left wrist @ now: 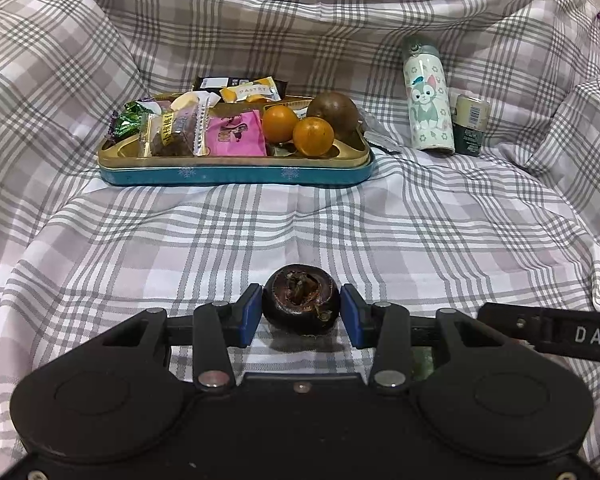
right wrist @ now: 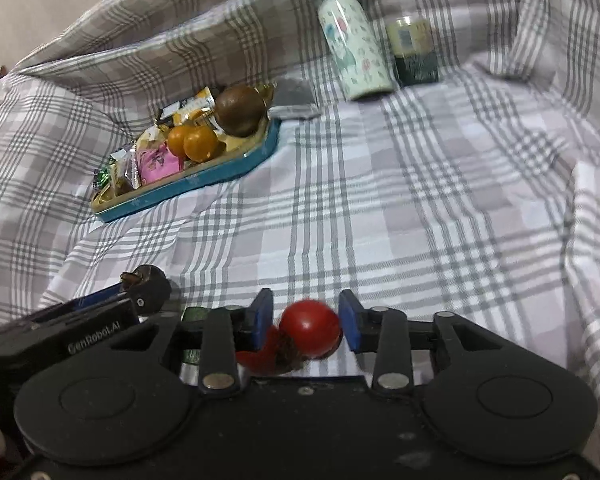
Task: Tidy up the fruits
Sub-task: 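Lift the held dark fruit and red tomato off the cloth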
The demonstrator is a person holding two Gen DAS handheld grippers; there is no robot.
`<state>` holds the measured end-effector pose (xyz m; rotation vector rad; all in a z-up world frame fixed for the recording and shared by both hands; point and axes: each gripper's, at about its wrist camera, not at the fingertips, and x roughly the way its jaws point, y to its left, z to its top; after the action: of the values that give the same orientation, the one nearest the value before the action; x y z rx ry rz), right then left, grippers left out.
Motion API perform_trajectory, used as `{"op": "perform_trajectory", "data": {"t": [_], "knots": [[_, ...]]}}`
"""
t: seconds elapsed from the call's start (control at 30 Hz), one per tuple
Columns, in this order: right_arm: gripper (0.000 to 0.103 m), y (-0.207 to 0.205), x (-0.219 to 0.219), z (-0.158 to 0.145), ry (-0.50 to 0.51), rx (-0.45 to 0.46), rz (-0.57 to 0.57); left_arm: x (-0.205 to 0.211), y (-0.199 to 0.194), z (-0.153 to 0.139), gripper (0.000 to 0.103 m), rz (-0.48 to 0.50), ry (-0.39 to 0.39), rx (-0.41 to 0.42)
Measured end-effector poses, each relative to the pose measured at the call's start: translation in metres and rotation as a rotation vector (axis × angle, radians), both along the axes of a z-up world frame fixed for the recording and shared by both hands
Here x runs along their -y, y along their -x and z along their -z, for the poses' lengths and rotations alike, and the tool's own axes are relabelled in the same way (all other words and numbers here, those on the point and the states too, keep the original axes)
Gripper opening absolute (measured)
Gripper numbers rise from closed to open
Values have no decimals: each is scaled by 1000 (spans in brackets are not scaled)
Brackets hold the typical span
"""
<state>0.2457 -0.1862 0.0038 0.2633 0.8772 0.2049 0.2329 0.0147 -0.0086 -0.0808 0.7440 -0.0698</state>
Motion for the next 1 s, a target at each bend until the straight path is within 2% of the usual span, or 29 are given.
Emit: {"op": "perform_trajectory", "data": {"t": [0.03, 0.17, 0.43, 0.5, 0.77, 0.87, 1.0], "knots": [[38, 2, 0, -2, 18, 26, 7, -1, 0, 0, 51, -3, 3, -2], [39, 14, -3, -9, 198, 152, 60, -2, 0, 1, 51, -10, 0, -6], [39, 11, -14, -6, 158, 135, -14, 0, 0, 1, 51, -6, -10, -3], [39, 8, -18, -3, 180, 115, -32, 1, 0, 2, 51, -7, -17, -1], [40, 29, -7, -10, 239, 117, -36, 1, 0, 4, 51, -13, -31, -7], [41, 41, 1, -13, 255, 144, 21, 0, -1, 5, 51, -15, -33, -12], [41, 41, -1, -12, 205, 140, -30, 0, 0, 3, 51, -13, -23, -7]]}}
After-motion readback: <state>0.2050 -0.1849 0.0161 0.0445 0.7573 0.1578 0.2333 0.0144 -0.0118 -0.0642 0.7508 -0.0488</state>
